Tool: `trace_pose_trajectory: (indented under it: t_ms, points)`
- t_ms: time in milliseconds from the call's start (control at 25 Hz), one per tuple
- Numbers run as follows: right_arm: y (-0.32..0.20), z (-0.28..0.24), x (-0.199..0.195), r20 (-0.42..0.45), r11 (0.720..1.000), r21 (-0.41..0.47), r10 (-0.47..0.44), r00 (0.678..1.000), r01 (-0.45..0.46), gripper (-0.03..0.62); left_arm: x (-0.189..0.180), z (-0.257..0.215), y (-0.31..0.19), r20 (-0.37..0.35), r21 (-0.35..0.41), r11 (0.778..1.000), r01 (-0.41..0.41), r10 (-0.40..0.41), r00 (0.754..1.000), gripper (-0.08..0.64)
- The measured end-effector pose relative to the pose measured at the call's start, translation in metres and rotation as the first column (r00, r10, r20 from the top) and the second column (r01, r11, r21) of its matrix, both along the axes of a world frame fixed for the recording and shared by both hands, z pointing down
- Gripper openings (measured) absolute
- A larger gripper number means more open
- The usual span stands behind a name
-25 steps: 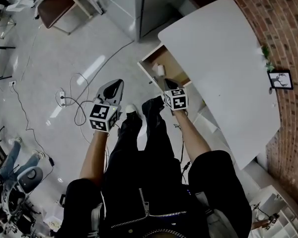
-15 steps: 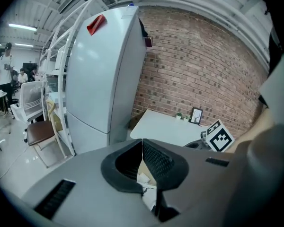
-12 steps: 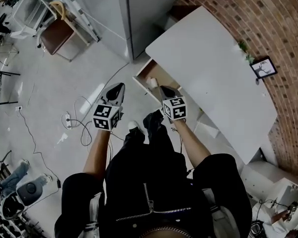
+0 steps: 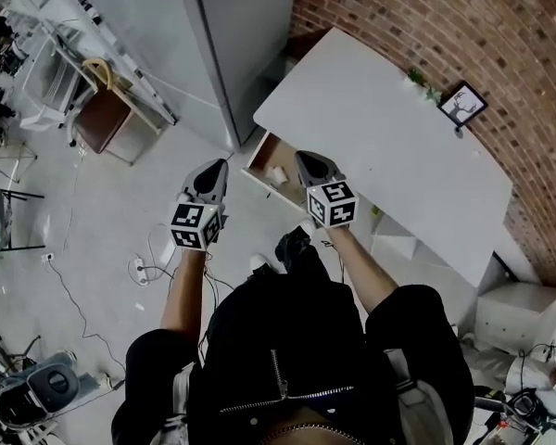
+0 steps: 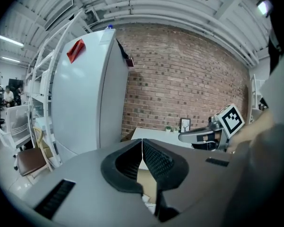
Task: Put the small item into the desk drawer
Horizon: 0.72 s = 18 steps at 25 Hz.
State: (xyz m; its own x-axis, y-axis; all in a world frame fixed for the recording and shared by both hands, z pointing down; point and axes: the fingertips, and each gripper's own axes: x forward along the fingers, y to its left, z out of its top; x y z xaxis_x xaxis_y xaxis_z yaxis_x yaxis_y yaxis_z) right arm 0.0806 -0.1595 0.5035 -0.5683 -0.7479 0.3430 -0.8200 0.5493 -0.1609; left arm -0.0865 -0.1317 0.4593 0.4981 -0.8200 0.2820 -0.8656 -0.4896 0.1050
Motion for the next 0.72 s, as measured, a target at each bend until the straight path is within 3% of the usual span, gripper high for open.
trace_pose_trajectory:
  t_ms: [360,720]
  points:
    - [0.015,-0.093,0.011,0.034,0.982,0.186,0.036,0.999,-0.041,0.005,0.003,-0.057,-0.003,0.002,0.138,0.990,-0.022,0.022,1.000,0.021]
    - [0.030,-0.118,0.021,0.058,0.964,0.251,0.076,0.995,-0.088,0.005,0.003,-0.068,0.006,-0.006,0.167,0.986,-0.020,0.021,1.000,0.021]
